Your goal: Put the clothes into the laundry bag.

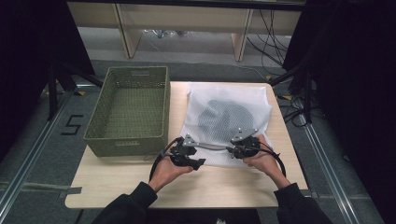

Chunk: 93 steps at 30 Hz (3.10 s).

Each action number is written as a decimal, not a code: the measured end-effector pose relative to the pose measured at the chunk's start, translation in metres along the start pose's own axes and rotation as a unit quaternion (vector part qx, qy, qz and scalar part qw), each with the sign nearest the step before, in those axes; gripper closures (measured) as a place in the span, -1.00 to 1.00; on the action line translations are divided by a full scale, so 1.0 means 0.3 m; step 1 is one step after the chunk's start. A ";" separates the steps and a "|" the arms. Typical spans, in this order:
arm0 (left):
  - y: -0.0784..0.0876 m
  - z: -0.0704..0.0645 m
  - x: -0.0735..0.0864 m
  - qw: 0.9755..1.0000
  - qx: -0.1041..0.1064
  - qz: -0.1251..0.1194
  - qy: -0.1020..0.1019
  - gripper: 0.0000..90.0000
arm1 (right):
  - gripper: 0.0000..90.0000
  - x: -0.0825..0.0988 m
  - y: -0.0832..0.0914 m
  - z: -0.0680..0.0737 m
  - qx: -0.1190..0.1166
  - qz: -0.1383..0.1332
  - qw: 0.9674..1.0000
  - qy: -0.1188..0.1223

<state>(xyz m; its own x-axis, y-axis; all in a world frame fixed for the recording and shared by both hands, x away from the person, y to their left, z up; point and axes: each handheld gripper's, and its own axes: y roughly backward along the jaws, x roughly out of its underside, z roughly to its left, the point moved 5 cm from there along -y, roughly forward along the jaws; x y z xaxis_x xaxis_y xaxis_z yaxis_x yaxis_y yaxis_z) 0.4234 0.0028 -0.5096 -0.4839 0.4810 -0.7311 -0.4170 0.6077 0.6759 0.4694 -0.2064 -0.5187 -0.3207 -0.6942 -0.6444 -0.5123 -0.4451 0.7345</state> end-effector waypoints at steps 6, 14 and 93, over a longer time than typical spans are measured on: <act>0.036 0.006 0.014 1.000 -0.010 -0.007 0.003 -0.21 | -0.15 -0.003 0.040 -0.026 0.017 -0.025 0.996 -0.078; 0.061 0.005 0.022 1.000 -0.003 -0.018 0.004 -0.31 | -0.25 -0.007 0.071 -0.034 0.022 -0.053 0.994 -0.093; 0.177 -0.103 0.199 0.999 0.000 -0.004 -0.044 -0.56 | -0.41 0.182 0.237 0.168 -0.029 -0.039 0.996 -0.070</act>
<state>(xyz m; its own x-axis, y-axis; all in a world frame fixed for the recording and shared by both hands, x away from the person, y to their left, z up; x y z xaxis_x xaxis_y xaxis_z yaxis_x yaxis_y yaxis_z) 0.3486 0.0443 -0.5144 -0.4100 0.5300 -0.7423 -0.4209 0.6120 0.6695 0.3754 -0.2475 -0.5125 -0.3911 -0.5720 -0.7210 -0.4941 -0.5305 0.6888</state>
